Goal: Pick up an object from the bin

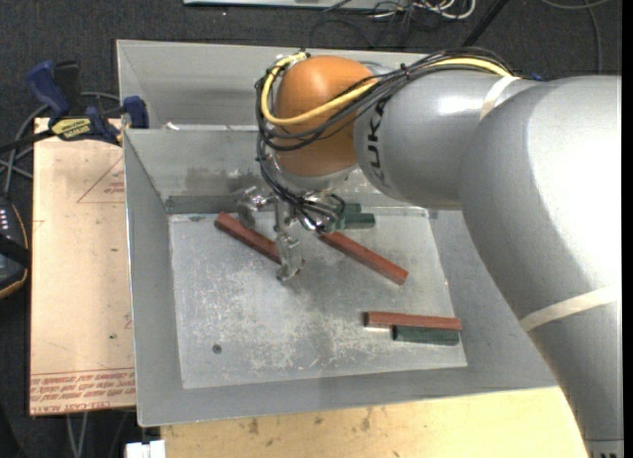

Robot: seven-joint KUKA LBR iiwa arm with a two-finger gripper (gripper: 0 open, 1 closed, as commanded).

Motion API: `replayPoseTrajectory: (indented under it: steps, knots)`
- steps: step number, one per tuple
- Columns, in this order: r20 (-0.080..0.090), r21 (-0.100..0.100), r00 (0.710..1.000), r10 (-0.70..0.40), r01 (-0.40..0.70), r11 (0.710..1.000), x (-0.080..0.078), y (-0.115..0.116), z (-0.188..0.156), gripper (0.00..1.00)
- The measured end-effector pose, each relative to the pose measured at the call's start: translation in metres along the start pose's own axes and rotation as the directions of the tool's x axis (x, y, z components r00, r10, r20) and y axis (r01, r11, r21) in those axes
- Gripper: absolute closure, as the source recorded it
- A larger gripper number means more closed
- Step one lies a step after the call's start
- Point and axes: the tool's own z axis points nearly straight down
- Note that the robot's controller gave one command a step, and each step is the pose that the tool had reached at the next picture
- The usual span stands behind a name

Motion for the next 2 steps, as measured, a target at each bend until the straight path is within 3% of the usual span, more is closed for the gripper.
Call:
replayPoseTrajectory:
  steps: [1,2]
  knots:
    - [-0.001,-0.001,1.0,0.003,-0.003,1.0,0.0,-0.001,-0.001,1.0]
    - [0.007,0.003,0.972,-0.234,0.234,0.972,-0.028,0.068,-0.172,1.0]
